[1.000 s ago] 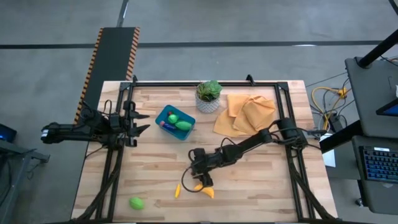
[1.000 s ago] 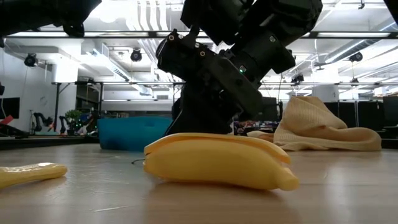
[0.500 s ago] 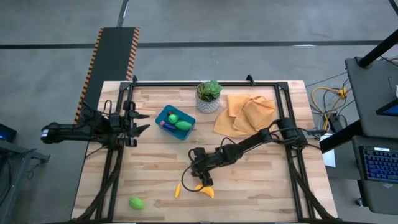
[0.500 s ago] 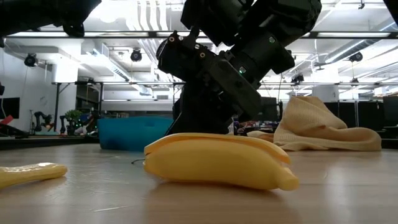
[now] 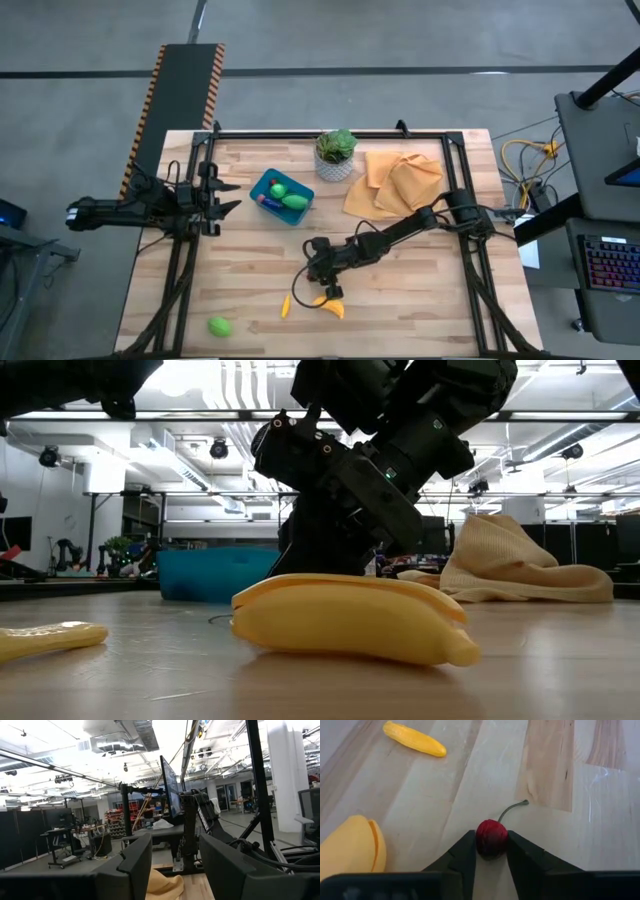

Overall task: Pick and placing Produce into tupperware
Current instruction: Put the red cherry into the blue bin

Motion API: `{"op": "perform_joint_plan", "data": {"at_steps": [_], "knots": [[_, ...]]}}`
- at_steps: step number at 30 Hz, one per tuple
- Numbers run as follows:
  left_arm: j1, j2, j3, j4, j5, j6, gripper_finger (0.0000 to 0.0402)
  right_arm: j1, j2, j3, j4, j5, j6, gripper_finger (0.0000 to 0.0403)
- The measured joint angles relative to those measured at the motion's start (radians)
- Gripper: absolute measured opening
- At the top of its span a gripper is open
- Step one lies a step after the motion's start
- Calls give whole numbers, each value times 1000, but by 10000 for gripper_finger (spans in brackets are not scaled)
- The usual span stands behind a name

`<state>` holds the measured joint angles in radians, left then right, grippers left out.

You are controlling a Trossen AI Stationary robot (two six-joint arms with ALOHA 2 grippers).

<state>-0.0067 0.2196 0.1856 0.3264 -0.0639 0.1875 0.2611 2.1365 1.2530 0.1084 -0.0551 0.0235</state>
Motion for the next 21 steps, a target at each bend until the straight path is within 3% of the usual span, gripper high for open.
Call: {"op": "perform_joint_plan", "data": {"at_steps": [10,21], "knots": [[0,0,0,0,0,0,151,0,-1,13,-3,3,-36,55],[0,0,0,1,0,0,151,-31,-25,95,-13,55,-165,48]]}}
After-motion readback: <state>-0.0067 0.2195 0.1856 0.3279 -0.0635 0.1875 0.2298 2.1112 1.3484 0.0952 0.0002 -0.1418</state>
